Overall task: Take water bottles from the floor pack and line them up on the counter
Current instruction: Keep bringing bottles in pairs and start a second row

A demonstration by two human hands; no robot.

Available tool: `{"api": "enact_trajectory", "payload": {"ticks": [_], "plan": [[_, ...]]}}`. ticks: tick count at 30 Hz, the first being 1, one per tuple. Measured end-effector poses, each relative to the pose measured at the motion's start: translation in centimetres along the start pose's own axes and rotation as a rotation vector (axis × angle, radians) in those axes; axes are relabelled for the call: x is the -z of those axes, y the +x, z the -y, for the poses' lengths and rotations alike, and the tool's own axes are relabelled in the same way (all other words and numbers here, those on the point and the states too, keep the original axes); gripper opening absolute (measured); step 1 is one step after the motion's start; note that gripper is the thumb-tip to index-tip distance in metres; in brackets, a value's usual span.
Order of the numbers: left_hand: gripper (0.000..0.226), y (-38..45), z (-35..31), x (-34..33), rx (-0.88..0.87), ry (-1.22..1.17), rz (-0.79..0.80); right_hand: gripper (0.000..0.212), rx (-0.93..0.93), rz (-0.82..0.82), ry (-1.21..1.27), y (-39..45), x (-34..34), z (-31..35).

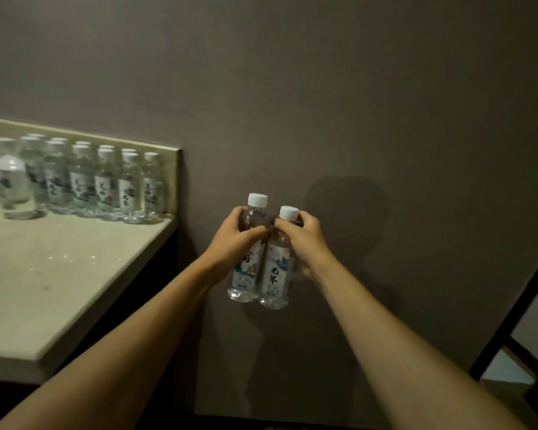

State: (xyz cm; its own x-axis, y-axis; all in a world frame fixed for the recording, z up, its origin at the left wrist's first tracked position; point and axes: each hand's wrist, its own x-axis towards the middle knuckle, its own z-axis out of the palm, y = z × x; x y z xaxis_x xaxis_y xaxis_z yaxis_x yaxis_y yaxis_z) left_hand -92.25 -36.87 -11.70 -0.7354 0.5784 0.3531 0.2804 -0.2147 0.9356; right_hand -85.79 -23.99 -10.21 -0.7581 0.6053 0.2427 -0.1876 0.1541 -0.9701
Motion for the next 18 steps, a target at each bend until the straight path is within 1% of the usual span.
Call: {"api": "enact_trajectory", "payload": {"ticks": [3,7,11,13,18], "plan": [[0.038,-0.3,-1.0,2.4,-0.019,0.007,-0.071,0.012,0.014,0.025,0.011,-0.3,-2.7,0.9],[0.034,-0.5,-1.4,5.5,-0.05,0.018,-0.145,0.021,0.014,0.061,0.01,-0.1,-6.1,0.9],[0.029,-0.2,-1.2,9.1,-0.07,0.028,-0.204,0.015,0.026,0.116,0.069,0.6,-10.1,0.7],[0.029,0.1,-1.0,10.9,-0.069,0.037,-0.243,0.015,0.031,0.149,0.072,1.2,-12.0,0.5],[0.033,1.8,-0.6,15.3,-0.063,0.058,-0.278,0.017,0.046,0.219,0.099,3.8,-16.8,-0.1]]}}
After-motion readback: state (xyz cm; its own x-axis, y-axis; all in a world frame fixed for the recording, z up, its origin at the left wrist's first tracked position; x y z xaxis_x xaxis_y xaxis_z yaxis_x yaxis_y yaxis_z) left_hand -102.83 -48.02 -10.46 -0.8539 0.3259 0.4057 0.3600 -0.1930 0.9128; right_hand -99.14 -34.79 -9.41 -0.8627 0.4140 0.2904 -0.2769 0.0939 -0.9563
